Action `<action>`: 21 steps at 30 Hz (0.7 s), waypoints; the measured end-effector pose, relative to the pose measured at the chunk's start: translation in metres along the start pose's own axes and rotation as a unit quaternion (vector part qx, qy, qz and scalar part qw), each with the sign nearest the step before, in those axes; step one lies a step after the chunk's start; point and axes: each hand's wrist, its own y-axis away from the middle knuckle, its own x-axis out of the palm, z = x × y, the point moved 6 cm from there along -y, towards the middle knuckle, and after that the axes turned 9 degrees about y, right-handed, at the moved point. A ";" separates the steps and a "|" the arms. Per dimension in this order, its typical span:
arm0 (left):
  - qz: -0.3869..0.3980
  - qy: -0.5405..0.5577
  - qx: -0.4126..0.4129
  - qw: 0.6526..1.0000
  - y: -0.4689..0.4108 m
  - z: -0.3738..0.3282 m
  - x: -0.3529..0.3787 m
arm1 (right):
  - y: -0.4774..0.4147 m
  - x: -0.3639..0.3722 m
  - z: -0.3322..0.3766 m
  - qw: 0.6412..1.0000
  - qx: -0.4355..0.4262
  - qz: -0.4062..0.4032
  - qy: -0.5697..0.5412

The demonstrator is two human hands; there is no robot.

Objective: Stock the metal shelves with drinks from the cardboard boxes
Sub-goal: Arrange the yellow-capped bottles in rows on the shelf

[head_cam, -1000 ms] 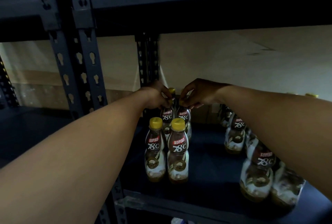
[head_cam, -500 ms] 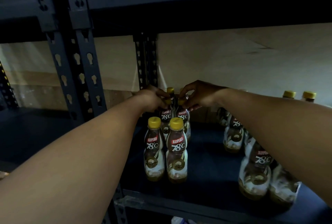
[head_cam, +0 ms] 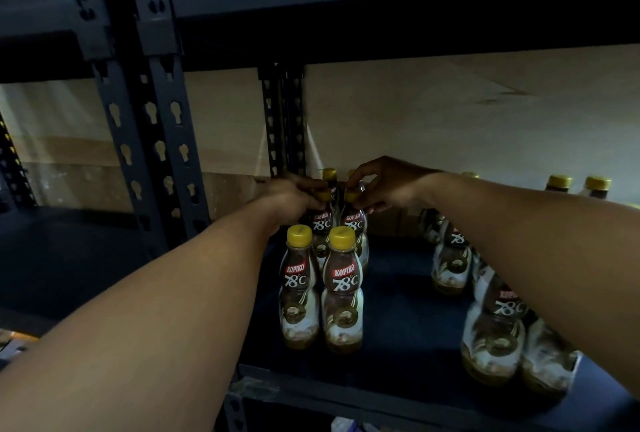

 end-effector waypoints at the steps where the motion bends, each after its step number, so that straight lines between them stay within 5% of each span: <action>1: -0.002 0.013 0.006 1.000 0.000 0.001 0.001 | 0.000 0.000 0.000 1.000 0.000 0.001 0.001; 21: -0.045 0.040 0.031 0.998 0.000 0.010 -0.003 | -0.011 0.005 0.000 1.000 0.005 -0.026 0.008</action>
